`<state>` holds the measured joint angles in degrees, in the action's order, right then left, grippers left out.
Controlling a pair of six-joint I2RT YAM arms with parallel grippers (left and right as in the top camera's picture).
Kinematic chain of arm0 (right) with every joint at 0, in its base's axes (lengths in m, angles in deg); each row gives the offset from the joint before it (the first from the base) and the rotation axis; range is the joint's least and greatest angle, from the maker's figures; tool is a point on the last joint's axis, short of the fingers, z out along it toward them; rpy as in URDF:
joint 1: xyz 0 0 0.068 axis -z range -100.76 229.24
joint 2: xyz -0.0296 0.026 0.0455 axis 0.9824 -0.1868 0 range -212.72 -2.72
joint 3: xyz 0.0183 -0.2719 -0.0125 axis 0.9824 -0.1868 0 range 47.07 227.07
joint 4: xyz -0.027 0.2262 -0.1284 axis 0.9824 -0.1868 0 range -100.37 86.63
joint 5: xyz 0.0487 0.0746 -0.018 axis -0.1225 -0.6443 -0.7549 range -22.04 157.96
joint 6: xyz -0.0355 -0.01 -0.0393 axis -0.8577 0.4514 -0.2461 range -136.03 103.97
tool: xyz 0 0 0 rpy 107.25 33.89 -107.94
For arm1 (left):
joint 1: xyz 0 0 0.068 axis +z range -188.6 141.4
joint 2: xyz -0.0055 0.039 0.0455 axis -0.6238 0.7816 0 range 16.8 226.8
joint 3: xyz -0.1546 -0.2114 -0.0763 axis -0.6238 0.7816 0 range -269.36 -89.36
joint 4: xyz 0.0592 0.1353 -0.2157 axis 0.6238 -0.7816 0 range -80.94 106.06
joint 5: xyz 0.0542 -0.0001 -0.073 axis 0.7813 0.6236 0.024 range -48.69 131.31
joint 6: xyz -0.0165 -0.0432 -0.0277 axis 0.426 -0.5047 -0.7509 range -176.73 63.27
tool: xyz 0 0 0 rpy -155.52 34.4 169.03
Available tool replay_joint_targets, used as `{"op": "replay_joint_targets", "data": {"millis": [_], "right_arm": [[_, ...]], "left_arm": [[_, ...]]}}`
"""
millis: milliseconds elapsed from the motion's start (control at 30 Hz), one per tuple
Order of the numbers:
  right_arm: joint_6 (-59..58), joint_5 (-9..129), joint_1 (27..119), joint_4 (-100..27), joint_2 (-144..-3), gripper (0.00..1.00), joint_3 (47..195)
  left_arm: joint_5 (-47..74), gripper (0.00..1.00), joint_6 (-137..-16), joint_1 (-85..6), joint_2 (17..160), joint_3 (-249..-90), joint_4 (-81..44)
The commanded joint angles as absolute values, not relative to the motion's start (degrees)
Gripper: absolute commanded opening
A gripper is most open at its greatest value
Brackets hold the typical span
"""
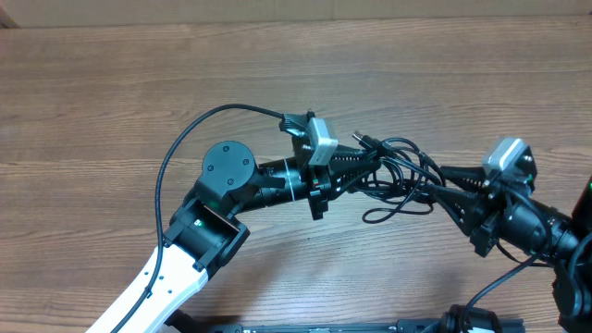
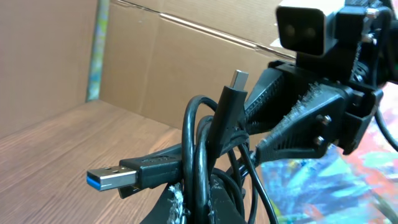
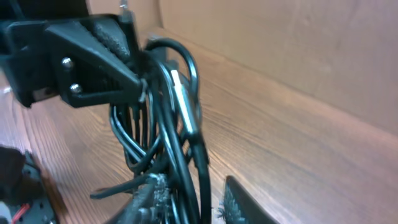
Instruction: Untangle cables
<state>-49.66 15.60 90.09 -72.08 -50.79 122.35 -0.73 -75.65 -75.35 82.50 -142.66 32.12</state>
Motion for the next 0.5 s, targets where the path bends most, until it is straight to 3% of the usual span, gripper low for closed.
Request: {"op": "replay_joint_targets", "data": {"millis": [0, 33, 100, 467], "right_arm": [[-51.30, 11.86, 90.11, -72.40, -50.64, 0.15, 123.27], [-51.34, 10.90, 90.11, -72.82, -50.64, 0.08, 123.27], [-51.32, 10.33, 90.11, -73.61, -50.64, 0.04, 123.27], [-52.57, 10.42, 90.11, -78.37, -50.64, 0.04, 123.27]], "left_arm": [[-2.70, 0.04, -74.78, -75.26, 81.58, -143.64, 32.99], [-2.67, 0.04, -74.78, -75.26, 81.58, -143.64, 33.06], [-2.61, 0.04, -74.78, -75.26, 81.58, -143.64, 33.08], [2.77, 0.04, -78.99, -75.26, 81.58, -143.64, 33.58]]}}
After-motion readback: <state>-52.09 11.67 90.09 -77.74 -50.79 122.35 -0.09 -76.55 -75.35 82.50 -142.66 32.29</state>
